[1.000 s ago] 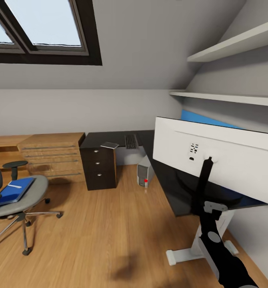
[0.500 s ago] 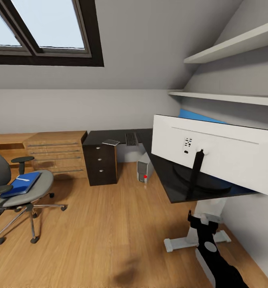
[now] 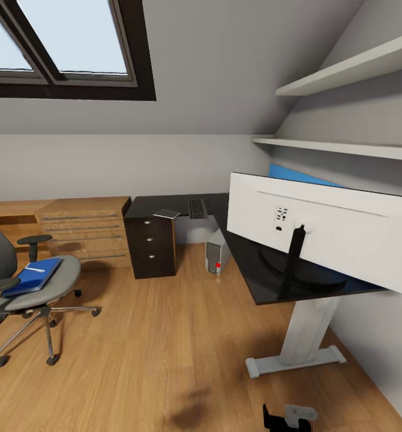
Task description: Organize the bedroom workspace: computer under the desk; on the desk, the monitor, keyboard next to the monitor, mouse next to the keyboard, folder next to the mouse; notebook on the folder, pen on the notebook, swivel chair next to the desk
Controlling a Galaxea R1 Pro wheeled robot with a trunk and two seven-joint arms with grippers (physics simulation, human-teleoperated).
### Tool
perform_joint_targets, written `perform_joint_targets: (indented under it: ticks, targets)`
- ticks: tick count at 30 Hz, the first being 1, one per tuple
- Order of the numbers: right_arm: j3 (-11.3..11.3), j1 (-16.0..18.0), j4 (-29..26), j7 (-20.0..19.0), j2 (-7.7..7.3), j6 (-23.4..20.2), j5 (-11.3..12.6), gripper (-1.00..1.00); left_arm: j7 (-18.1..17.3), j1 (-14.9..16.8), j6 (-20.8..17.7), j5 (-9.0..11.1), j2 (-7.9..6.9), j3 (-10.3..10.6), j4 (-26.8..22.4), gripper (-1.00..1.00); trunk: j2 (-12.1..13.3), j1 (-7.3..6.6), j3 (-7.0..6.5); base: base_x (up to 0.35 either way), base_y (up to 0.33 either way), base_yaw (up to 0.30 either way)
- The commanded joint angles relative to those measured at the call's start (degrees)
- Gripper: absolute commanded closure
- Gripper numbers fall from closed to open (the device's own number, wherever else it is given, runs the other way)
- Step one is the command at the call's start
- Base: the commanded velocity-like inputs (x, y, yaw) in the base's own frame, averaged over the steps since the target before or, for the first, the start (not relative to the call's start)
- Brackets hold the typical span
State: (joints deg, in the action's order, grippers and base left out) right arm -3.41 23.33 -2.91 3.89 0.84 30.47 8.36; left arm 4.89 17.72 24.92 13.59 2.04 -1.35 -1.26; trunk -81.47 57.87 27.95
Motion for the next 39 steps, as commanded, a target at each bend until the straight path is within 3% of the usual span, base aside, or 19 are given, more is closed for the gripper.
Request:
perform_joint_targets:
  ticks: [1,7,16,31,39]
  targets:
    - [-0.34,0.05,0.62,0.04,0.31,0.33,0.48,-1.00,0.17,0.03,0.16,-0.06,0.01,-0.11,0.03,-1.00,0.38,-0.23,-0.13,0.000,0.000,0.000]
    - [-0.25,0.05,2.24,-0.31,1.74,0.88,0.58,-1.00,0.13,0.04,0.01,-0.06,-0.02,-0.14,0.03,-1.00,2.79,-1.55,-1.21,0.000,0.000,0.000]
    - [-0.19,0.05,2.50,-0.35,2.08,0.99,0.62,-1.00,0.00,0.03,-0.25,-0.06,-0.02,-0.15,0.03,-1.00,6.40,-3.52,-2.82,0.000,0.000,0.004]
    - [-0.20,0.05,2.56,-0.29,2.82,1.05,0.39,-1.00,-0.05,0.03,-0.20,-0.06,-0.02,-0.12,0.03,-1.00,12.42,-6.82,-5.23,0.000,0.000,0.135]
    - [-0.26,0.05,2.60,-0.29,2.81,1.99,0.16,-1.00,-0.05,0.03,-0.01,-0.06,-0.02,-0.13,0.03,-1.00,12.42,-6.82,-5.20,0.000,0.000,0.013]
